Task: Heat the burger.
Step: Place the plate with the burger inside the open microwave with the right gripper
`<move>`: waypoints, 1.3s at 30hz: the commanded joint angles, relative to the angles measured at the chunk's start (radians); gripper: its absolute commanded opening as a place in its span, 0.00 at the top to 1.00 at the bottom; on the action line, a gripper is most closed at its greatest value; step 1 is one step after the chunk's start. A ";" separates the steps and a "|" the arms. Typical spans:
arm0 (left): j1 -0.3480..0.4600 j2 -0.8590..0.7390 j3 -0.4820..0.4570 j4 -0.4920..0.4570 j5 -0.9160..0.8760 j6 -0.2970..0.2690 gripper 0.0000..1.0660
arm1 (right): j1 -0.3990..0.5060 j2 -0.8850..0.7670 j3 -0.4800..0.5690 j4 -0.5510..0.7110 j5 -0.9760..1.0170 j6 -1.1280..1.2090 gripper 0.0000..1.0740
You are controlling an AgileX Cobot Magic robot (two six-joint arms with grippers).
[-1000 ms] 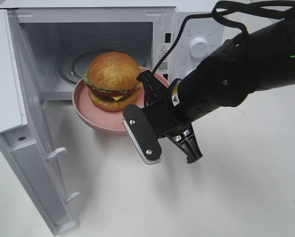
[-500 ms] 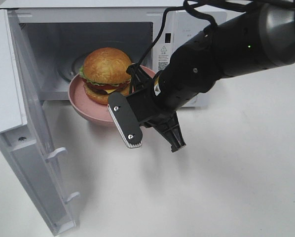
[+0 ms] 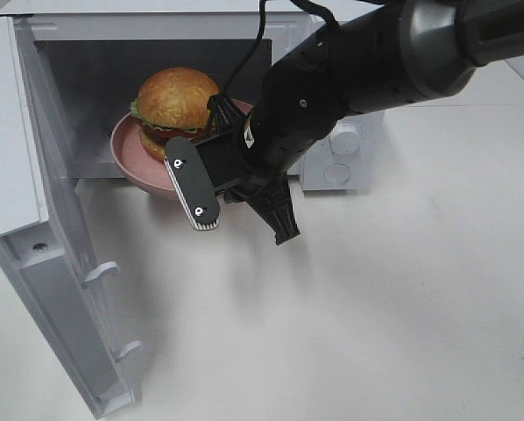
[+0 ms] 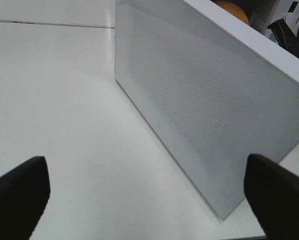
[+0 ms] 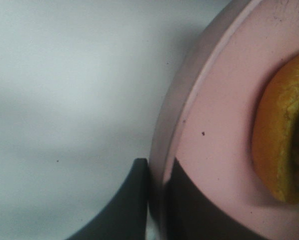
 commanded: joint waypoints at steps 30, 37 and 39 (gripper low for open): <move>0.001 -0.018 0.001 0.000 0.004 -0.002 0.08 | -0.004 0.288 -0.504 -0.168 0.135 0.183 1.00; 0.001 -0.018 0.001 0.001 0.004 -0.002 0.08 | -0.004 0.320 -0.544 -0.175 0.095 0.183 0.99; 0.001 -0.018 0.001 0.001 0.004 -0.002 0.08 | -0.006 0.331 -0.556 -0.175 0.095 0.183 0.99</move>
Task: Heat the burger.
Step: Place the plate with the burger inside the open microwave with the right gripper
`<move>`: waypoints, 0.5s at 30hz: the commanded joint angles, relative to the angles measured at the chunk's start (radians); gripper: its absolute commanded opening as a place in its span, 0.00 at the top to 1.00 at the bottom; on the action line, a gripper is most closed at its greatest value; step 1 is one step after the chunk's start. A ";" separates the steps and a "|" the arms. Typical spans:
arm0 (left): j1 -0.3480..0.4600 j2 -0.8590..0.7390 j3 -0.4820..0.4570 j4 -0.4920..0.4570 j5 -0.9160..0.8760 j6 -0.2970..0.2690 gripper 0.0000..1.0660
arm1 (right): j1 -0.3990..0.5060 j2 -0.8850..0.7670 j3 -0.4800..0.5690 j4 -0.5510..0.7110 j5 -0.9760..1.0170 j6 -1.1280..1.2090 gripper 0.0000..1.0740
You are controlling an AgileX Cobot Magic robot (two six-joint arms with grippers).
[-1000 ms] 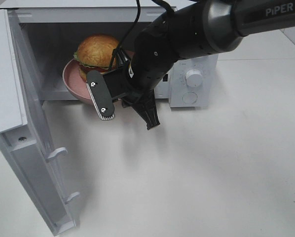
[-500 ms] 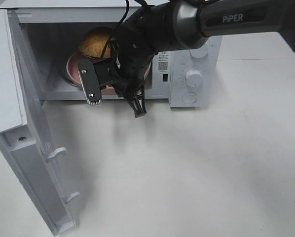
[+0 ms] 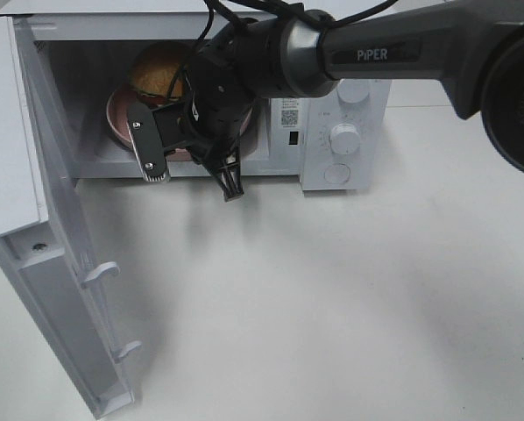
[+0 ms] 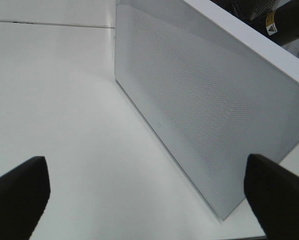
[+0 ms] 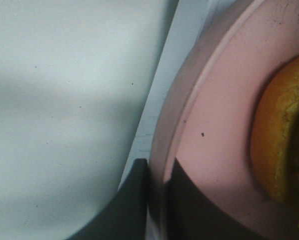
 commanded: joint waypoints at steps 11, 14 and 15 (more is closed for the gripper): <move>0.001 -0.018 0.001 0.003 0.004 -0.002 0.08 | -0.038 0.020 -0.052 -0.020 -0.113 0.001 0.98; 0.001 -0.018 0.001 0.003 0.004 -0.002 0.08 | -0.050 0.020 -0.052 -0.019 -0.131 0.001 0.97; 0.001 -0.018 0.001 0.003 0.004 -0.002 0.08 | -0.053 0.020 -0.052 -0.018 -0.131 0.001 0.96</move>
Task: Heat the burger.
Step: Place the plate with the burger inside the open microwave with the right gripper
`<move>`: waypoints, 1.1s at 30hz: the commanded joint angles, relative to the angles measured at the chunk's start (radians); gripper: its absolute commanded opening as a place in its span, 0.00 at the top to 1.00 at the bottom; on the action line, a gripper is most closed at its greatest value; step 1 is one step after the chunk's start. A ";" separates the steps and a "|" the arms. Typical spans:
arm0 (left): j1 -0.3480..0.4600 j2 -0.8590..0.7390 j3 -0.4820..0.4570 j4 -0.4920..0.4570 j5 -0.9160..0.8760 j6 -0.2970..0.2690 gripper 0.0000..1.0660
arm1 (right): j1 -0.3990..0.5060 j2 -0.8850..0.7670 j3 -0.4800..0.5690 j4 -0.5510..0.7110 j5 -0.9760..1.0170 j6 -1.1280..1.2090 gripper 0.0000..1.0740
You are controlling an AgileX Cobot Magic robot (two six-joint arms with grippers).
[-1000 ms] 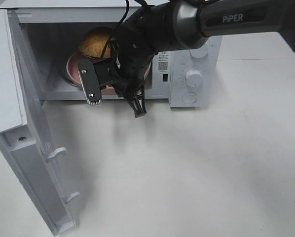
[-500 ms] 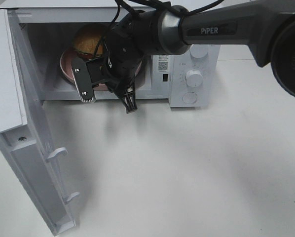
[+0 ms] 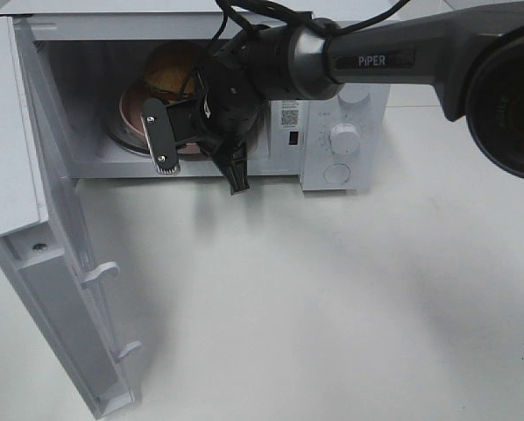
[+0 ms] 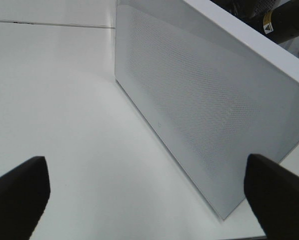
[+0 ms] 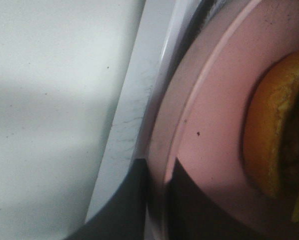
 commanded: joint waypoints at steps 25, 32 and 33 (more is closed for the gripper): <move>0.001 -0.018 0.001 0.003 0.004 -0.002 0.08 | -0.014 0.001 -0.021 0.041 -0.072 -0.021 0.66; 0.001 -0.018 0.001 0.003 0.004 -0.002 0.08 | -0.014 -0.023 0.005 0.069 -0.054 -0.021 0.62; 0.001 -0.018 0.001 0.003 0.004 -0.002 0.08 | -0.014 -0.023 0.005 0.069 -0.054 -0.021 0.62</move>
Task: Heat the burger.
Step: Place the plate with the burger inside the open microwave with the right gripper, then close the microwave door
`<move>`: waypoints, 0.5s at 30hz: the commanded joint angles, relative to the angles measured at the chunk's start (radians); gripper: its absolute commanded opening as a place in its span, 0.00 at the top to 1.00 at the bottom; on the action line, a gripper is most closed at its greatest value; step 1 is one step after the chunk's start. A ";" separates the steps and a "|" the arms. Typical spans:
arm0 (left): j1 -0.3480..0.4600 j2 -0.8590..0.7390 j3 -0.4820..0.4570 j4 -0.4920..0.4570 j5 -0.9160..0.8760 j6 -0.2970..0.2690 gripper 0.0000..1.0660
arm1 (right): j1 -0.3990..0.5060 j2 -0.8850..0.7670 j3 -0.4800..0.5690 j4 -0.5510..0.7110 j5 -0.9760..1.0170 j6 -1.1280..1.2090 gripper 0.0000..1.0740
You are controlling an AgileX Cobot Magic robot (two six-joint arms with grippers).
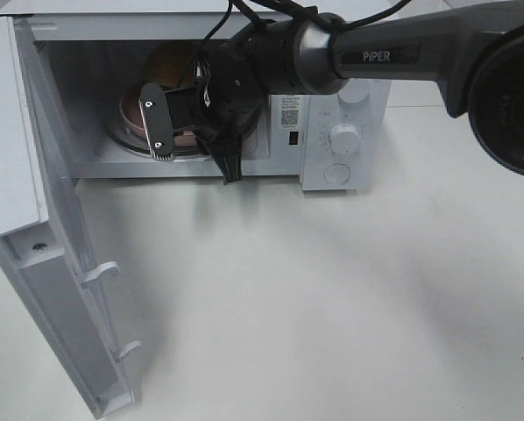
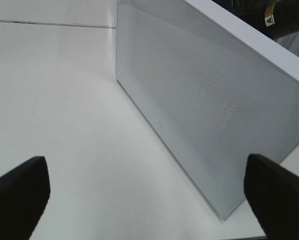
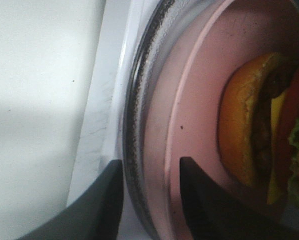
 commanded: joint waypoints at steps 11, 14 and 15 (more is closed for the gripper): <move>0.001 -0.018 0.001 0.000 0.004 -0.002 0.08 | 0.000 -0.149 0.192 0.023 -0.071 0.000 0.36; 0.001 -0.018 0.001 0.000 0.004 -0.002 0.08 | 0.000 -0.183 0.238 0.023 -0.103 0.000 0.36; 0.001 -0.018 0.001 0.000 0.004 -0.002 0.08 | 0.000 -0.183 0.238 0.023 -0.103 0.000 0.36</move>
